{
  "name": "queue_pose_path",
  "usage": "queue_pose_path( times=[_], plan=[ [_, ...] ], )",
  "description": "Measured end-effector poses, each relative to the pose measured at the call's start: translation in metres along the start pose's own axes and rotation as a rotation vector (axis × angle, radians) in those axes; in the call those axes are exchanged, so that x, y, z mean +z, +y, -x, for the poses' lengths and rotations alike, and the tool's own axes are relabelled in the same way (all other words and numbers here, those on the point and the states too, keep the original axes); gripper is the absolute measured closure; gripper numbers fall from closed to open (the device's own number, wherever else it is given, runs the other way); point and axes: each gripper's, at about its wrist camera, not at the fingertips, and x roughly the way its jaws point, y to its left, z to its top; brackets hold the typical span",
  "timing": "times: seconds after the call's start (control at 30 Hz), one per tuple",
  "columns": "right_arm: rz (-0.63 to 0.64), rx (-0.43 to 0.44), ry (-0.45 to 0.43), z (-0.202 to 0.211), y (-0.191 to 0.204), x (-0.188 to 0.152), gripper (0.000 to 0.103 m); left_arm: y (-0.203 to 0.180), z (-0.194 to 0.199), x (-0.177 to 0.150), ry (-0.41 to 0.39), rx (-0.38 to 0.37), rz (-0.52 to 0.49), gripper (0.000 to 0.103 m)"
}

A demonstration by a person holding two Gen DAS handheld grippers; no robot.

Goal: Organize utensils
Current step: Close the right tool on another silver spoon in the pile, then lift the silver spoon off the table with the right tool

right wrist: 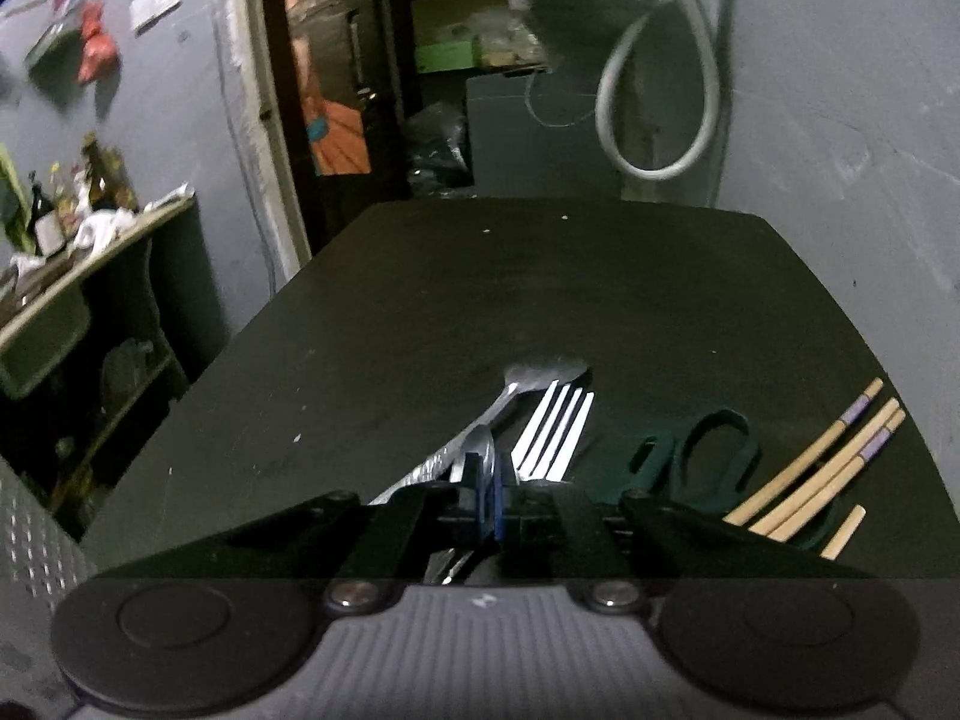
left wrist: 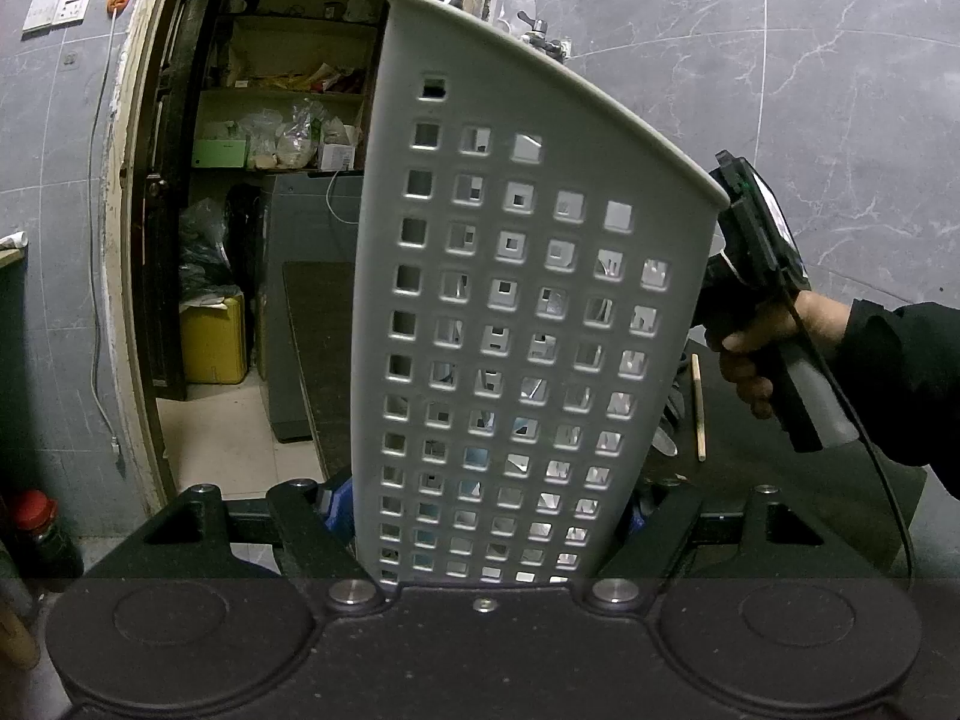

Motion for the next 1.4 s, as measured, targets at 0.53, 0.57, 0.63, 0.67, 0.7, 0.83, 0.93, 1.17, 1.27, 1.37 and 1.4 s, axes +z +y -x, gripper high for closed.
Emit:
queue_pose_path(
  times=[0.53,0.57,0.63,0.67,0.7,0.83,0.93,1.17,1.27,1.37,1.4],
  plan=[
    [0.176,0.039,-0.015,0.013,0.048,-0.015,0.098,0.000,0.000,0.000,0.000,0.000,0.000,0.025],
    [0.192,0.038,-0.018,0.015,0.051,-0.017,0.098,0.000,0.000,0.000,0.000,0.000,0.000,0.025],
    [0.227,0.036,-0.025,0.018,0.059,-0.020,0.098,0.000,0.000,0.000,0.000,0.000,0.001,0.025],
    [0.242,0.037,-0.026,0.020,0.063,-0.021,0.098,0.000,0.000,0.000,0.000,0.000,0.001,0.025],
    [0.253,0.039,-0.027,0.021,0.066,-0.023,0.098,0.000,0.000,0.000,0.000,0.000,0.000,0.025],
    [0.288,0.046,-0.022,0.026,0.077,-0.030,0.098,0.000,0.000,0.000,0.000,0.000,0.001,0.025],
    [0.314,0.048,-0.023,0.031,0.084,-0.038,0.098,0.000,-0.001,0.000,0.000,0.002,0.002,0.025],
    [0.327,0.037,-0.027,0.037,0.088,-0.041,0.065,0.000,-0.001,-0.001,0.000,0.003,0.004,0.025],
    [0.288,0.053,0.001,0.032,0.078,-0.036,0.061,0.000,-0.002,-0.001,0.001,0.003,0.009,0.025],
    [0.243,0.084,0.030,0.027,0.068,-0.036,0.055,-0.001,-0.002,-0.001,0.001,0.004,0.014,0.025],
    [0.230,0.094,0.035,0.027,0.066,-0.038,0.055,-0.001,-0.002,-0.001,0.001,0.004,0.015,0.025]
  ],
)
